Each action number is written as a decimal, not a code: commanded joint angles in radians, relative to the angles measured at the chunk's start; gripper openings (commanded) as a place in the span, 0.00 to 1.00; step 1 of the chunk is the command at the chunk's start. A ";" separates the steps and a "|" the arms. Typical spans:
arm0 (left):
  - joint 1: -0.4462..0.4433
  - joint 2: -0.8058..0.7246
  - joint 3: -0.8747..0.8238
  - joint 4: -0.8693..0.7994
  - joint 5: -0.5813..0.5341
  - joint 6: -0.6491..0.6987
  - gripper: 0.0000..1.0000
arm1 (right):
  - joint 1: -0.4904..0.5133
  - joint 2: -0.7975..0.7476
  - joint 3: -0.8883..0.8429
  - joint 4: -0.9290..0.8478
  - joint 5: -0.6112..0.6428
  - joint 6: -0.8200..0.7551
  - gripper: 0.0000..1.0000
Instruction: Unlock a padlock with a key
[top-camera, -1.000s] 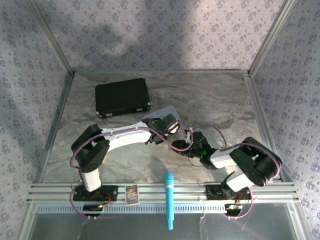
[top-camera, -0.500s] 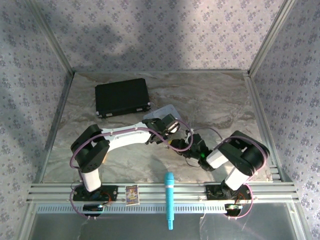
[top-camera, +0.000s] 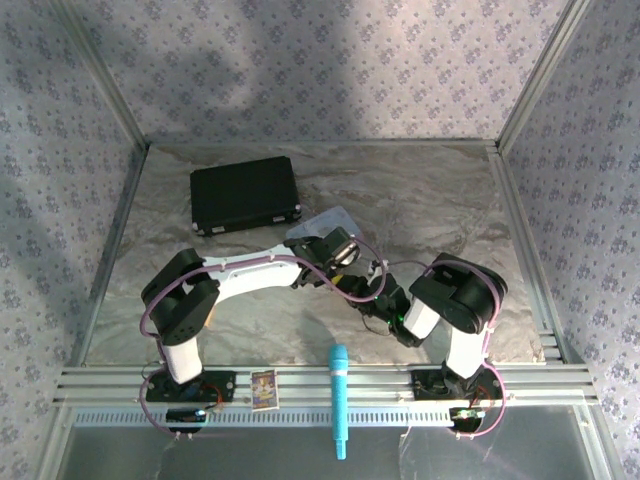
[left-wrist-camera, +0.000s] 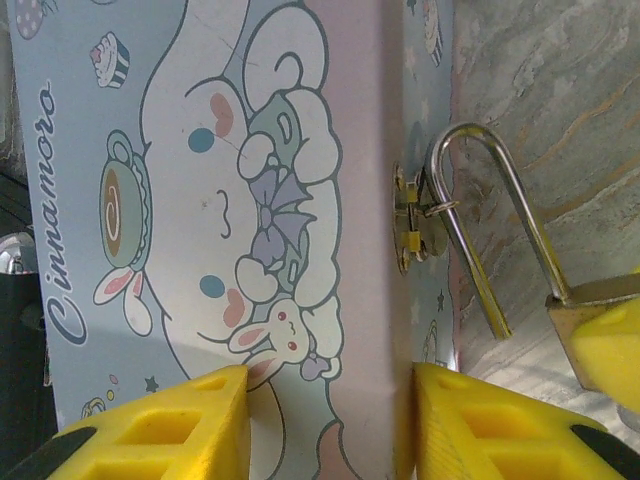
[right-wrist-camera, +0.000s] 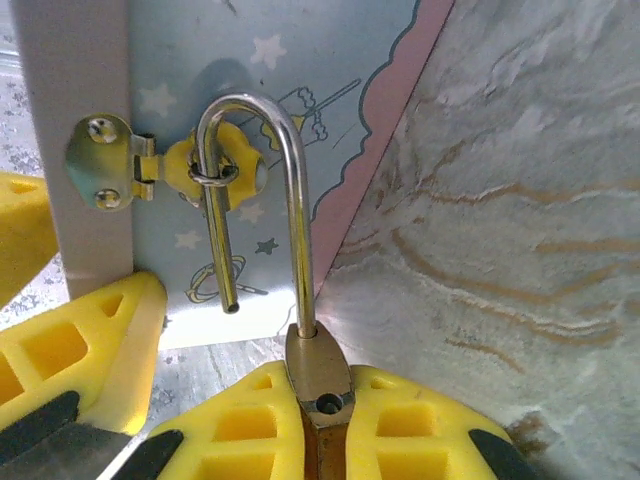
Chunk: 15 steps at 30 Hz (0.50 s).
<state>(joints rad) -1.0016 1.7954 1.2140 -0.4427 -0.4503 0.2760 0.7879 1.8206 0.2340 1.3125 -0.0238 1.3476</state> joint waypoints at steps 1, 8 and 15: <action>-0.005 0.047 -0.060 -0.153 0.088 -0.008 0.40 | -0.031 -0.007 -0.010 0.075 0.099 0.008 0.00; -0.006 0.051 -0.066 -0.152 0.079 -0.010 0.40 | -0.053 -0.068 -0.017 0.019 0.091 -0.022 0.00; -0.006 0.050 -0.070 -0.152 0.069 -0.016 0.40 | -0.087 -0.062 -0.024 -0.024 0.034 -0.036 0.00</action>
<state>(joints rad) -1.0042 1.7950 1.2068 -0.4252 -0.4618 0.2749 0.7193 1.7668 0.2211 1.3048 -0.0151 1.3411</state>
